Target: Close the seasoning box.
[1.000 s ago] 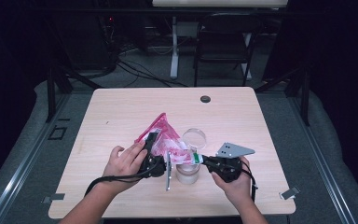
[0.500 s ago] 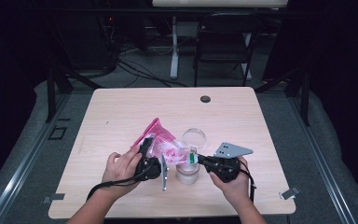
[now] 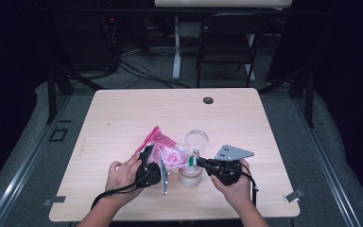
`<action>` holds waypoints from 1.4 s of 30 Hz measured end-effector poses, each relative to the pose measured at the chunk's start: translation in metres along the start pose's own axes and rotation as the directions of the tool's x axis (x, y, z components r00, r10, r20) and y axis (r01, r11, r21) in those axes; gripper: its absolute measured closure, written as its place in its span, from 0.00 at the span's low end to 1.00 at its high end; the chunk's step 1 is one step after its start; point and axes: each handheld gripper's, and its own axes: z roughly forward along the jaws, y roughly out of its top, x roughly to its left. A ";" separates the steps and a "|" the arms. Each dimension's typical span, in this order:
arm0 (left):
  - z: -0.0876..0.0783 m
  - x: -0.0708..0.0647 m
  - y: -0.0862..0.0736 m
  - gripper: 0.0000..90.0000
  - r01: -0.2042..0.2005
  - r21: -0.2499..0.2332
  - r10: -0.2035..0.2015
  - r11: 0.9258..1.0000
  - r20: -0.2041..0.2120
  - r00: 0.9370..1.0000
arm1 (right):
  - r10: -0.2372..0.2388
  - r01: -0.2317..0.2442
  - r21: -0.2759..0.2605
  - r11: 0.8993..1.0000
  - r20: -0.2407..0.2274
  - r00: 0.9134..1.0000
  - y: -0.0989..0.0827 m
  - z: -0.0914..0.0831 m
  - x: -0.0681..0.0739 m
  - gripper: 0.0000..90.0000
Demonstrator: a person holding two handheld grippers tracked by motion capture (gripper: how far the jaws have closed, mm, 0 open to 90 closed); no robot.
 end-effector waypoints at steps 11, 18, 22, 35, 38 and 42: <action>0.003 -0.007 -0.010 0.82 0.122 0.006 -0.122 0.992 0.054 0.991 | -0.012 0.012 0.002 1.000 -0.008 1.000 0.002 0.004 0.005 1.00; 0.007 -0.011 -0.018 0.82 0.270 -0.002 -0.267 0.963 0.146 0.953 | -0.021 0.021 0.000 1.000 -0.016 1.000 0.002 0.006 0.009 1.00; 0.008 -0.011 -0.019 0.82 0.301 -0.001 -0.296 0.954 0.181 0.938 | -0.023 0.023 -0.004 1.000 -0.008 1.000 0.003 0.006 0.010 1.00; 0.016 -0.009 -0.032 0.83 0.441 0.047 -0.432 0.896 0.324 0.842 | -0.007 0.007 -0.014 1.000 -0.010 1.000 0.001 0.007 0.012 0.81; 0.018 -0.008 -0.035 0.83 0.472 0.056 -0.461 0.880 0.348 0.817 | 0.004 -0.005 -0.029 1.000 -0.009 1.000 0.001 0.006 0.010 0.73; 0.019 -0.007 -0.038 0.83 0.511 0.072 -0.498 0.857 0.373 0.783 | 0.036 -0.036 -0.041 0.999 -0.002 0.999 0.001 0.006 0.008 0.68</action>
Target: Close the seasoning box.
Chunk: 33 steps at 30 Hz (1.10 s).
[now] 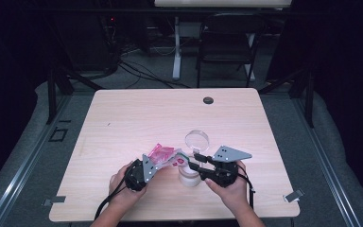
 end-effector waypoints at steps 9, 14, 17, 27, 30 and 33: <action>0.000 0.007 -0.003 0.83 0.063 -0.008 -0.062 0.998 0.038 0.997 | 0.005 -0.005 0.004 1.000 0.022 1.000 -0.001 0.000 -0.002 0.62; 0.000 0.014 -0.008 0.83 0.131 -0.015 -0.130 0.991 0.047 0.990 | 0.008 -0.008 -0.002 1.000 0.032 0.999 -0.002 0.001 -0.004 0.61; -0.002 0.020 -0.011 0.83 0.169 -0.015 -0.168 0.986 0.042 0.985 | 0.003 -0.003 0.000 1.000 0.029 1.000 -0.001 0.001 -0.005 0.61; -0.007 0.047 -0.028 0.83 0.325 -0.018 -0.326 0.945 0.000 0.946 | -0.013 0.013 0.002 1.000 0.042 0.999 -0.001 0.005 -0.006 0.61; -0.009 0.058 -0.035 0.83 0.374 -0.018 -0.374 0.927 -0.023 0.927 | -0.011 0.011 0.005 1.000 0.049 0.999 -0.001 0.006 -0.006 0.60; -0.010 0.064 -0.040 0.83 0.399 -0.015 -0.399 0.917 -0.040 0.916 | -0.009 0.009 0.004 1.000 0.051 0.999 -0.001 0.007 -0.007 0.60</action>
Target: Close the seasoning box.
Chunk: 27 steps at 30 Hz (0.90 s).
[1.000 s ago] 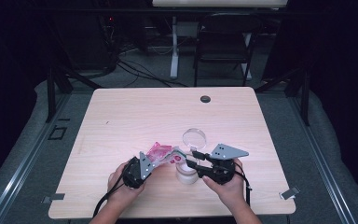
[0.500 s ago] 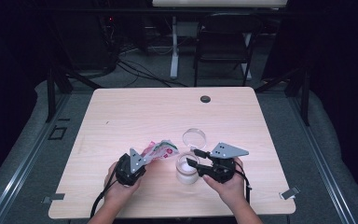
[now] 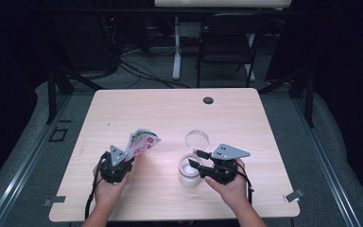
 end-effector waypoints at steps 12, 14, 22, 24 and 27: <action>-0.015 0.042 -0.009 0.83 0.112 -0.012 -0.113 0.994 -0.156 0.981 | 0.017 -0.017 -0.006 1.000 -0.012 1.000 0.000 -0.001 -0.004 0.61; -0.019 0.050 -0.011 0.83 0.139 -0.020 -0.141 0.990 -0.167 0.976 | 0.015 -0.016 -0.008 1.000 -0.009 1.000 0.000 -0.002 -0.004 0.61; -0.027 0.083 -0.027 0.83 0.238 -0.016 -0.234 0.971 -0.258 0.937 | 0.019 -0.019 -0.009 1.000 -0.019 1.000 0.001 0.000 -0.006 0.61; -0.027 0.085 -0.029 0.82 0.248 -0.011 -0.243 0.969 -0.264 0.934 | 0.019 -0.019 -0.009 1.000 -0.022 1.000 0.002 0.000 -0.006 0.61; -0.026 0.092 -0.035 0.83 0.279 -0.002 -0.269 0.960 -0.275 0.923 | 0.014 -0.015 -0.005 1.000 -0.025 1.000 0.002 0.002 -0.006 0.61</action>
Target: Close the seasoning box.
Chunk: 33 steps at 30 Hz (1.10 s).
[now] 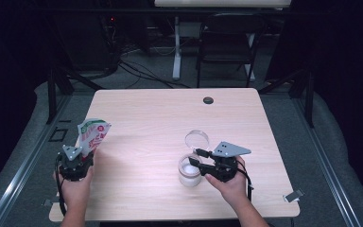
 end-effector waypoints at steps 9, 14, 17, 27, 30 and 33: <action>0.007 0.010 -0.006 0.83 0.046 0.045 -0.044 0.998 -0.054 0.998 | -0.009 0.009 0.006 1.000 -0.001 1.000 0.000 0.003 0.001 0.60; 0.014 0.010 -0.009 0.82 0.050 0.095 -0.045 0.994 -0.062 0.997 | -0.008 0.008 0.009 1.000 0.005 1.000 0.000 0.001 -0.001 0.60; 0.014 0.011 -0.009 0.82 0.061 0.101 -0.054 0.993 -0.066 0.996 | -0.010 0.010 0.007 1.000 0.004 1.000 0.000 0.002 0.000 0.60; 0.013 0.010 -0.009 0.81 0.068 0.109 -0.061 0.992 -0.067 0.996 | -0.011 0.011 0.011 1.000 0.003 1.000 0.000 0.003 0.000 0.60; 0.013 0.010 -0.009 0.81 0.068 0.105 -0.061 0.992 -0.065 0.996 | -0.011 0.011 0.014 1.000 0.001 1.000 0.000 0.003 0.000 0.60; 0.011 0.009 -0.008 0.78 0.057 0.104 -0.050 0.993 -0.072 0.996 | -0.010 0.010 0.013 1.000 0.001 1.000 -0.001 0.003 0.000 0.60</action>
